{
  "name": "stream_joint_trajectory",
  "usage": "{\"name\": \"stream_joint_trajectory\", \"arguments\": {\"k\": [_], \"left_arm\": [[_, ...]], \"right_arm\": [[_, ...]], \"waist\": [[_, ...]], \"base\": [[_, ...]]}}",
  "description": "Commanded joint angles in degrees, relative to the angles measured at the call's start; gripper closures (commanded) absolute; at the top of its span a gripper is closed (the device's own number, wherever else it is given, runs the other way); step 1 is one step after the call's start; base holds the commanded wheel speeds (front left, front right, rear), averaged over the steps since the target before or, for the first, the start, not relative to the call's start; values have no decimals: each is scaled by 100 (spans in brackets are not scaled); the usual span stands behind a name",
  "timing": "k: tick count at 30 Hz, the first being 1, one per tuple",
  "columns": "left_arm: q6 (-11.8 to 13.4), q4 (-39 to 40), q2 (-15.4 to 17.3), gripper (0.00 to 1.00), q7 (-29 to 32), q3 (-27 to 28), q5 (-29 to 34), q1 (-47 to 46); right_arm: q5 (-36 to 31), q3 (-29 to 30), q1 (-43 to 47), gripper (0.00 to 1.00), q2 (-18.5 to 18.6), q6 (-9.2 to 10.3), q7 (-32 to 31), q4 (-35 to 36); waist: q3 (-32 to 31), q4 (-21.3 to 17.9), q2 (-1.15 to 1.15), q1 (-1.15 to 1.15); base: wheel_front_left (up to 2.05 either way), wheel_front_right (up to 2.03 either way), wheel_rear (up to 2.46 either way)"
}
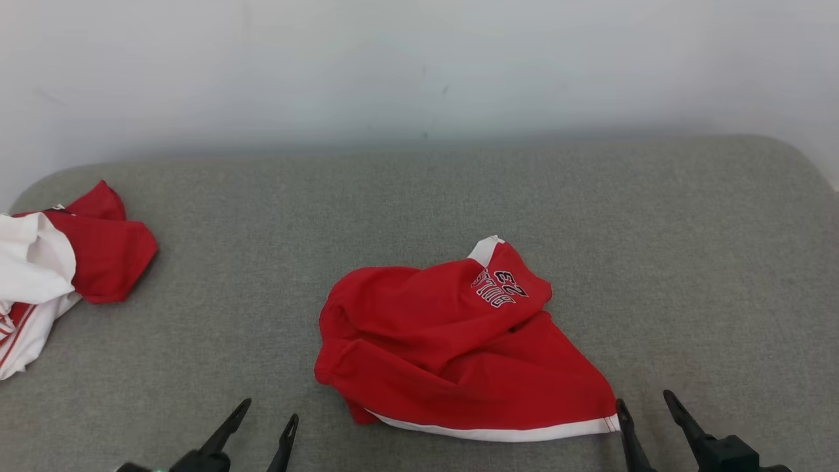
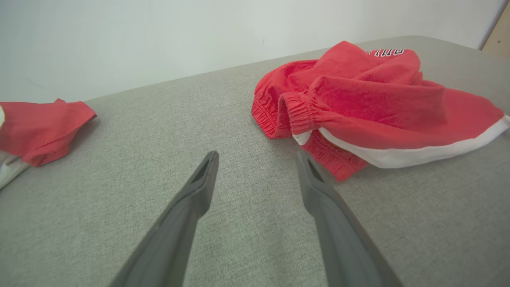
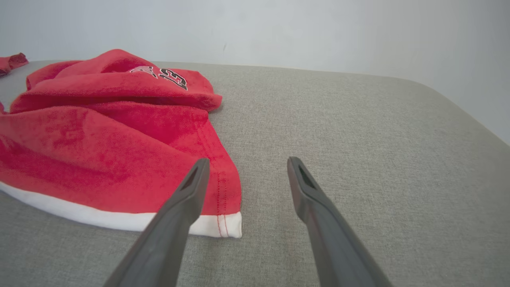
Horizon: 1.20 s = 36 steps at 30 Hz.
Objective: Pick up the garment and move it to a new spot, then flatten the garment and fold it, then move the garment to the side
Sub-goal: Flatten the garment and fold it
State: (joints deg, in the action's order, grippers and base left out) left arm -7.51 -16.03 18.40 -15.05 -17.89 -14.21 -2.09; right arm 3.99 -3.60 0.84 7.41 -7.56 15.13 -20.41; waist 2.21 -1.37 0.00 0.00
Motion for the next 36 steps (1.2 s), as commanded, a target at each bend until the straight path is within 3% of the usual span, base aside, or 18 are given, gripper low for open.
{"name": "stream_joint_trajectory", "arguments": {"k": [1,8,19,20,22,30,36], "left_arm": [[9,-131,141,0,-19,-228,-97,-278],[9,-842,656,0,-19,-1386,-502,-1232],[10,-1099,919,0,-19,-2380,-883,-2057],[10,-1073,920,43,-19,-2421,-870,-2088],[9,-979,936,100,-19,-2506,-826,-2107],[10,-434,873,100,-19,-2193,-612,-1605],[10,38,767,100,-19,-1833,-617,-931]], "right_arm": [[28,-43,-96,0,53,13,2,-126],[68,-284,-449,0,56,13,3,-602],[171,-632,-860,0,-51,14,1,-1296],[222,-658,-897,4,-72,14,1,-1389],[259,-704,-998,100,-78,14,2,-1453],[434,-728,-879,100,-15,14,2,-1309],[650,-598,-489,100,93,14,2,-622]], "waist": [[146,-53,0,0],[408,-225,0,0],[603,-380,0,0],[611,-389,0,0],[620,-393,0,0],[529,-304,0,0],[371,-168,0,0]], "base": [[0,0,0],[0,0,0],[0,0,0],[0,0,0],[0,0,0],[0,0,0],[0,0,0]]}}
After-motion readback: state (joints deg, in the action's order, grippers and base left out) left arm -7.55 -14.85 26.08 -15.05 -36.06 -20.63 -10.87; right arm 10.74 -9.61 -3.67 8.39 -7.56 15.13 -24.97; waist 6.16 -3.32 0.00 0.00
